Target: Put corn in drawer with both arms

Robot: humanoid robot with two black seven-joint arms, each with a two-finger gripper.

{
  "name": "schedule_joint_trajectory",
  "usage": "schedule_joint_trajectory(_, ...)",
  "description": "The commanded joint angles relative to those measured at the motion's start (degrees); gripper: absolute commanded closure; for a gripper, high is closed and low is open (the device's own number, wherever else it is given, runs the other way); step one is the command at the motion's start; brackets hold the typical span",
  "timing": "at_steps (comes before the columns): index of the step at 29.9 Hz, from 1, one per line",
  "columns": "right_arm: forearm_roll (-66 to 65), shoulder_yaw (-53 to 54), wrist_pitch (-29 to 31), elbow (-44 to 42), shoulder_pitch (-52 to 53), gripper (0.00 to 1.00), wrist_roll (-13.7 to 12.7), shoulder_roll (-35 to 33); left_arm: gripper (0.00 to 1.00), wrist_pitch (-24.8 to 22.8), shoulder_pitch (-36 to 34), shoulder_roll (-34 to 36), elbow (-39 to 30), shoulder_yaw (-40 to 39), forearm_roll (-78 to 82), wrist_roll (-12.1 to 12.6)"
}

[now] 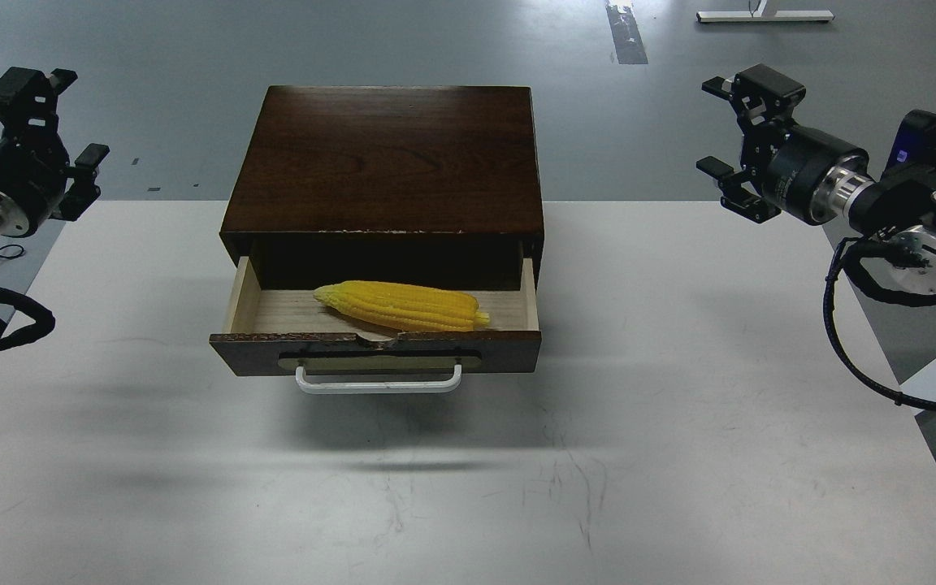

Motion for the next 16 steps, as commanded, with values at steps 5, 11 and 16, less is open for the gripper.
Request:
schedule_joint_trajectory(5, 3.82, 7.23, 5.15, -1.45, -7.68, 0.00, -2.12, 1.23, 0.02, -1.94, 0.74, -0.50, 0.04, 0.10, -0.05, 0.54)
schedule_joint_trajectory(11, 3.73, 8.20, 12.72, -8.38, -8.56, 0.00, -1.68, 3.42, 0.02, -4.76, 1.98, -0.77, 0.30, 0.19, 0.04, 0.54)
schedule_joint_trajectory(16, 3.82, 10.83, 12.73, -10.60, -9.18, 0.00, -1.68, 5.98, 0.02, -4.23, 1.98, -1.38, 0.39, 0.19, -0.05, 0.45)
